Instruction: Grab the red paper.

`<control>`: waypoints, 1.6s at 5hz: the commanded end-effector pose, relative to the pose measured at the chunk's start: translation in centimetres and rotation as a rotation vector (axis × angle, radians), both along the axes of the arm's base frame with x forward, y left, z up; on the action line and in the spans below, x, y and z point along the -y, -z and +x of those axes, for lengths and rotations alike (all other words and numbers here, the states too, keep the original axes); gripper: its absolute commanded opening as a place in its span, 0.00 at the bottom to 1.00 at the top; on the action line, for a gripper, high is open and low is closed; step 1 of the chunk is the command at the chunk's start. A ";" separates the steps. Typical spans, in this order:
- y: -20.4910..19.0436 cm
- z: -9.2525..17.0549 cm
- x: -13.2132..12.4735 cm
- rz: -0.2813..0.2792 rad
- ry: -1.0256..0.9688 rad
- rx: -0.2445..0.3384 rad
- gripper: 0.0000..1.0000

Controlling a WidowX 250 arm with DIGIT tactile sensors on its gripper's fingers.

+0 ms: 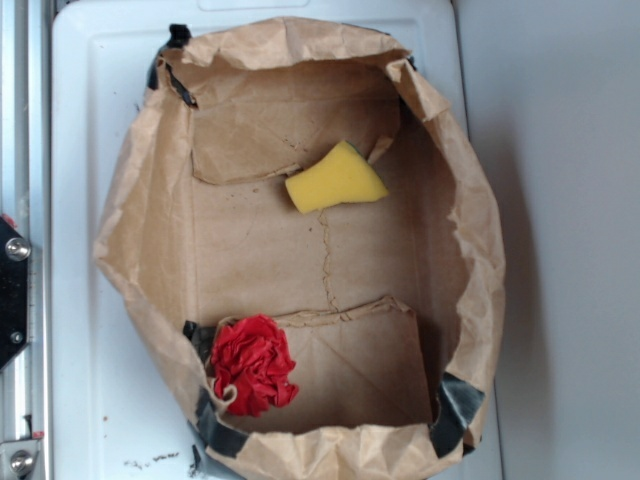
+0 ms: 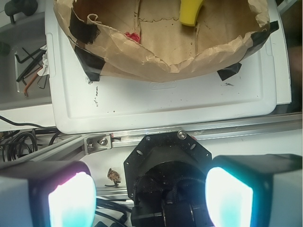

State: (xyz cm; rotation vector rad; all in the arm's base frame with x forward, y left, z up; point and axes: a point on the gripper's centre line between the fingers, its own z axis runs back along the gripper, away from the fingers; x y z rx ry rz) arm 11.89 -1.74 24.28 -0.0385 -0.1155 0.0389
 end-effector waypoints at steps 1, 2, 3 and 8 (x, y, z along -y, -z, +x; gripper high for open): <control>0.0 0.0 0.0 0.000 0.000 0.000 1.00; 0.5 3.4 1.6 -0.005 -0.069 -0.007 1.00; 1.6 6.9 1.8 -0.006 -0.159 0.004 1.00; 9.5 16.6 -2.4 -0.136 -0.690 0.077 1.00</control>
